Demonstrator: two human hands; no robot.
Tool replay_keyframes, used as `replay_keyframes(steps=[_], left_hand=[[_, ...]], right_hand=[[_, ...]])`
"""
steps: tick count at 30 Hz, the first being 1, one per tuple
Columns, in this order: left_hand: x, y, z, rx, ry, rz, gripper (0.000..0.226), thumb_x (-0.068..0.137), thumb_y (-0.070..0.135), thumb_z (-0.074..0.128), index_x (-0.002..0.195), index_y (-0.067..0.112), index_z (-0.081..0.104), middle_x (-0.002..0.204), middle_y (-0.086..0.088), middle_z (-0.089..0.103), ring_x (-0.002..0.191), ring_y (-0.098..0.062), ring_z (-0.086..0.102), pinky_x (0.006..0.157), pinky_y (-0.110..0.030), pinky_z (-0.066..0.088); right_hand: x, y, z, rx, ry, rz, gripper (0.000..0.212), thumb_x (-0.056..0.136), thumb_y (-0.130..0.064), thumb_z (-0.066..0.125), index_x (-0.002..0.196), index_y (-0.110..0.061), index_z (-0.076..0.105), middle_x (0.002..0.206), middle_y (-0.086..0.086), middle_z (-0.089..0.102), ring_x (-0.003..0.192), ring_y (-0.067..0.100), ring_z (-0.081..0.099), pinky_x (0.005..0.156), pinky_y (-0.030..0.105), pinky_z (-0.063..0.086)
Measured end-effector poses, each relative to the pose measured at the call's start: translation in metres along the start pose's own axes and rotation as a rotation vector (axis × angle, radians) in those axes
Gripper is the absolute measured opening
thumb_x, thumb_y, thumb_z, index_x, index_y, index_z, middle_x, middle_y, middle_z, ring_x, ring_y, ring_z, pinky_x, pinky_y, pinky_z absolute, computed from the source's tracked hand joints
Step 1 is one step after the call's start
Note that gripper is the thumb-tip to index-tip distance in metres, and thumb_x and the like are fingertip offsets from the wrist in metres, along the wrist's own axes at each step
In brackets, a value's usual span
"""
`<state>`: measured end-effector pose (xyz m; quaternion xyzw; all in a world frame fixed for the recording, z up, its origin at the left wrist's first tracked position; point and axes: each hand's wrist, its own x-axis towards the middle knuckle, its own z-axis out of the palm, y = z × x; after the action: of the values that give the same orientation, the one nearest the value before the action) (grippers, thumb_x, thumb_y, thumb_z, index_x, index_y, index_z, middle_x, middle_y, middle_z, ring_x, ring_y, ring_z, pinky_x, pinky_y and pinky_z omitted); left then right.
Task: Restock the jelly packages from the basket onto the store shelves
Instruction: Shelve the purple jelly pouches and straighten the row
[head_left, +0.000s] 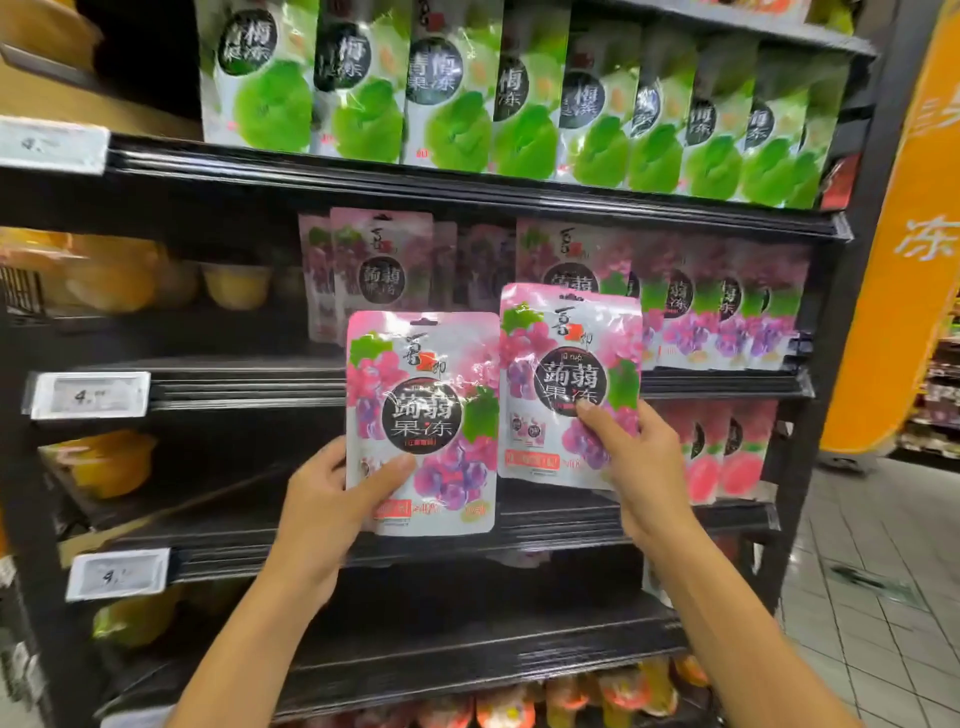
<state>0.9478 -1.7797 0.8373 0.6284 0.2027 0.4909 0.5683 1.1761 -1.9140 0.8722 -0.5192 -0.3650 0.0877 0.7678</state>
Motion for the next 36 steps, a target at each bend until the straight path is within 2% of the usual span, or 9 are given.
replay_keyframes(steps=[6, 11, 15, 19, 24, 26, 29, 32, 36], left_hand=[[0.019, 0.002, 0.012, -0.008, 0.014, 0.039, 0.047, 0.065, 0.037, 0.081, 0.107, 0.022, 0.068, 0.098, -0.002, 0.077, 0.090, -0.020, 0.075, 0.066, -0.030, 0.061], [0.026, 0.002, 0.016, -0.018, 0.022, 0.044, 0.046, 0.065, 0.035, 0.083, 0.107, 0.022, 0.069, 0.098, -0.004, 0.077, 0.090, -0.021, 0.075, 0.066, -0.031, 0.062], [0.029, 0.003, 0.011, -0.007, 0.043, 0.046, 0.047, 0.065, 0.038, 0.082, 0.107, 0.022, 0.069, 0.097, -0.003, 0.077, 0.089, -0.021, 0.075, 0.062, -0.027, 0.060], [0.033, 0.005, -0.001, 0.011, 0.095, 0.052, 0.045, 0.067, 0.039, 0.080, 0.107, 0.023, 0.068, 0.097, -0.002, 0.077, 0.090, -0.020, 0.075, 0.064, -0.028, 0.061], [0.035, 0.005, -0.009, 0.023, 0.102, 0.066, 0.044, 0.068, 0.034, 0.082, 0.107, 0.022, 0.069, 0.098, -0.003, 0.077, 0.089, -0.020, 0.075, 0.062, -0.024, 0.059], [0.036, 0.003, -0.011, 0.039, 0.107, 0.065, 0.044, 0.067, 0.036, 0.082, 0.107, 0.024, 0.069, 0.098, -0.002, 0.077, 0.089, -0.020, 0.075, 0.062, -0.025, 0.059], [0.037, 0.001, -0.011, 0.045, 0.123, 0.065, 0.044, 0.064, 0.040, 0.082, 0.104, 0.026, 0.071, 0.098, -0.002, 0.077, 0.090, -0.020, 0.075, 0.067, -0.031, 0.060], [0.039, 0.001, -0.010, 0.044, 0.142, 0.065, 0.048, 0.061, 0.042, 0.082, 0.104, 0.024, 0.071, 0.099, -0.003, 0.077, 0.091, -0.020, 0.074, 0.074, -0.038, 0.058], [0.042, -0.002, -0.007, 0.049, 0.149, 0.048, 0.048, 0.065, 0.039, 0.081, 0.108, 0.022, 0.069, 0.100, -0.003, 0.077, 0.093, -0.020, 0.074, 0.081, -0.043, 0.058]], right_hand=[[0.044, -0.017, 0.022, -0.002, -0.028, -0.053, 0.009, 0.083, -0.019, 0.078, 0.082, -0.014, 0.071, 0.065, -0.006, 0.071, 0.056, 0.002, 0.062, 0.048, 0.012, 0.045], [0.075, -0.026, 0.046, 0.027, -0.012, -0.005, 0.014, 0.082, -0.022, 0.078, 0.080, -0.014, 0.067, 0.070, -0.004, 0.070, 0.055, 0.002, 0.060, 0.051, 0.016, 0.043], [0.098, -0.033, 0.067, 0.002, 0.016, -0.016, 0.018, 0.082, -0.021, 0.079, 0.078, -0.013, 0.064, 0.079, 0.007, 0.070, 0.067, 0.014, 0.060, 0.063, 0.029, 0.046], [0.114, -0.030, 0.085, -0.044, 0.046, -0.072, 0.039, 0.082, -0.027, 0.079, 0.110, -0.004, 0.065, 0.108, 0.010, 0.070, 0.096, 0.024, 0.066, 0.085, 0.039, 0.052], [0.114, -0.016, 0.098, -0.161, -0.055, -0.126, 0.074, 0.083, -0.036, 0.077, 0.141, -0.004, 0.046, 0.142, 0.011, 0.054, 0.132, 0.026, 0.050, 0.110, 0.047, 0.042], [0.111, -0.011, 0.095, -0.182, -0.106, -0.133, 0.076, 0.082, -0.037, 0.078, 0.142, -0.005, 0.044, 0.137, 0.005, 0.058, 0.127, 0.020, 0.054, 0.109, 0.042, 0.042], [0.108, -0.007, 0.085, -0.255, -0.119, -0.192, 0.067, 0.079, -0.034, 0.081, 0.133, -0.006, 0.050, 0.114, -0.013, 0.062, 0.101, -0.004, 0.059, 0.093, 0.025, 0.049], [0.108, -0.007, 0.072, -0.322, -0.096, -0.264, 0.052, 0.077, -0.025, 0.084, 0.119, -0.012, 0.055, 0.102, -0.009, 0.064, 0.092, 0.004, 0.064, 0.084, 0.022, 0.052], [0.106, -0.007, 0.061, -0.483, -0.031, -0.334, 0.052, 0.076, -0.029, 0.084, 0.118, -0.012, 0.059, 0.086, -0.007, 0.062, 0.075, 0.005, 0.056, 0.073, 0.020, 0.050]])
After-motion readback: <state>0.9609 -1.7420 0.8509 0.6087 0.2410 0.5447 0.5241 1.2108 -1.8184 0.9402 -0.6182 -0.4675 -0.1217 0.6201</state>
